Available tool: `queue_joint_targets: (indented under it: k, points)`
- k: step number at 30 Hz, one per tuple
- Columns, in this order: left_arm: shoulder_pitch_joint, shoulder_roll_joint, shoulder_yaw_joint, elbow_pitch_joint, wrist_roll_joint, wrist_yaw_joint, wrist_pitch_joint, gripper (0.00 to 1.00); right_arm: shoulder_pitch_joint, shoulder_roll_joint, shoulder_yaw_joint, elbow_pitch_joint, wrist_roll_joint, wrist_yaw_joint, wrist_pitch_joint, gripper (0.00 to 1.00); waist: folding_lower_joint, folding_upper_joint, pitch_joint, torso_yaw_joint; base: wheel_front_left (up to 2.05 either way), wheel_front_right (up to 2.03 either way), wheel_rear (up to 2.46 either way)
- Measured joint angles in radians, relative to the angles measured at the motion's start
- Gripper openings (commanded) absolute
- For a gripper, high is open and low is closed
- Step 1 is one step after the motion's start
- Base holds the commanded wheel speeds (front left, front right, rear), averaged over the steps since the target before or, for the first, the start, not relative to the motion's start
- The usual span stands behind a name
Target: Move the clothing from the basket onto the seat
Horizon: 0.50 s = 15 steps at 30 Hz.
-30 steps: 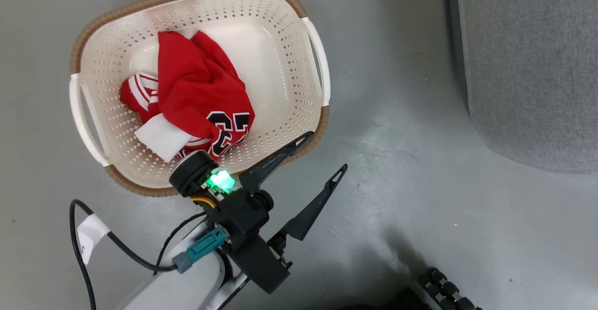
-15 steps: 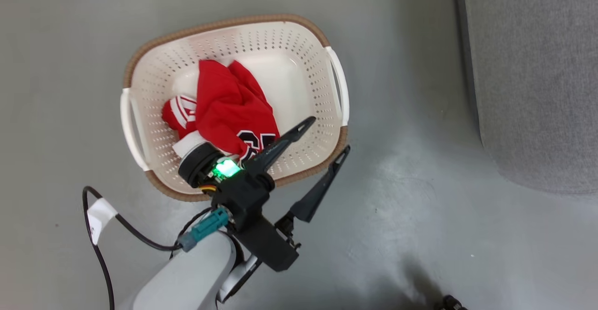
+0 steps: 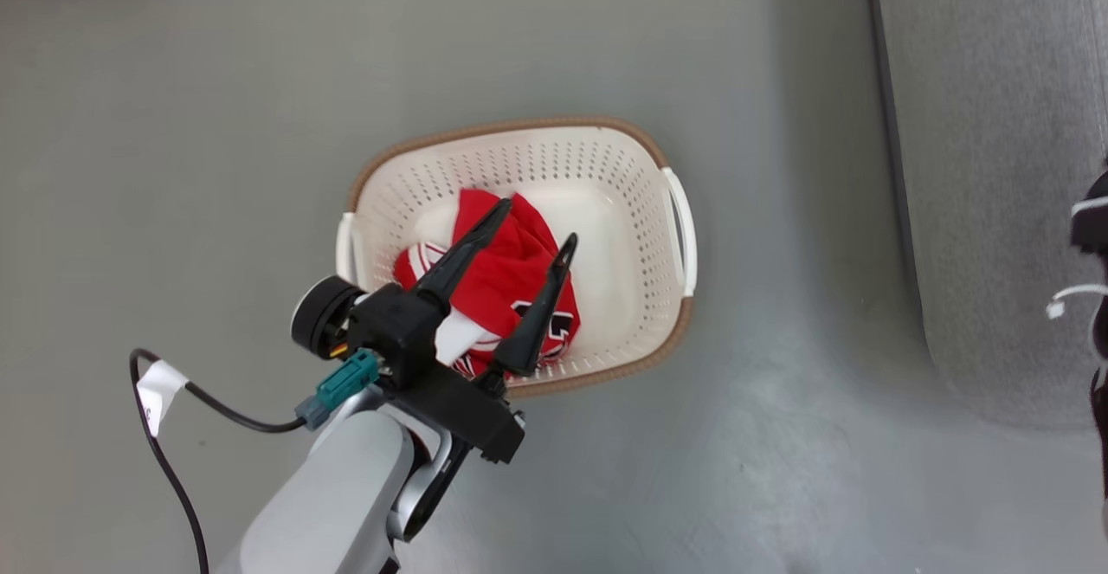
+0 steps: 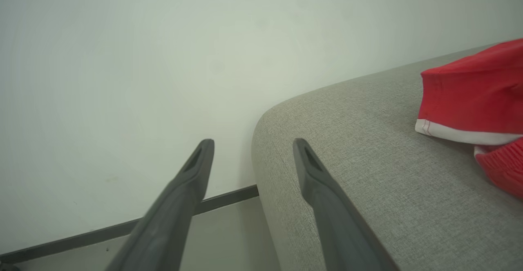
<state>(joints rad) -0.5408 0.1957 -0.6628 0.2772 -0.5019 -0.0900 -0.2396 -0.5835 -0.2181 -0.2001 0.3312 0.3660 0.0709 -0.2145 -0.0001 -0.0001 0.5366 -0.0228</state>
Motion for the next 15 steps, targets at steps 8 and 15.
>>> queue_joint_targets:
  k: [8,15]
  points:
    - [0.065,-0.007,0.056,0.072,-0.022,0.043,-0.009,1.0,0.106,0.036,0.064,-0.014,-0.014,0.018,-0.001,1.0,0.0,0.0,-0.113,0.055,0.0,0.0,0.0]
    - [0.137,-0.001,0.117,0.111,-0.054,0.084,-0.009,1.0,0.195,0.079,0.134,-0.034,-0.042,0.026,-0.001,1.0,0.0,0.0001,-0.215,0.095,0.0,0.0,0.0]
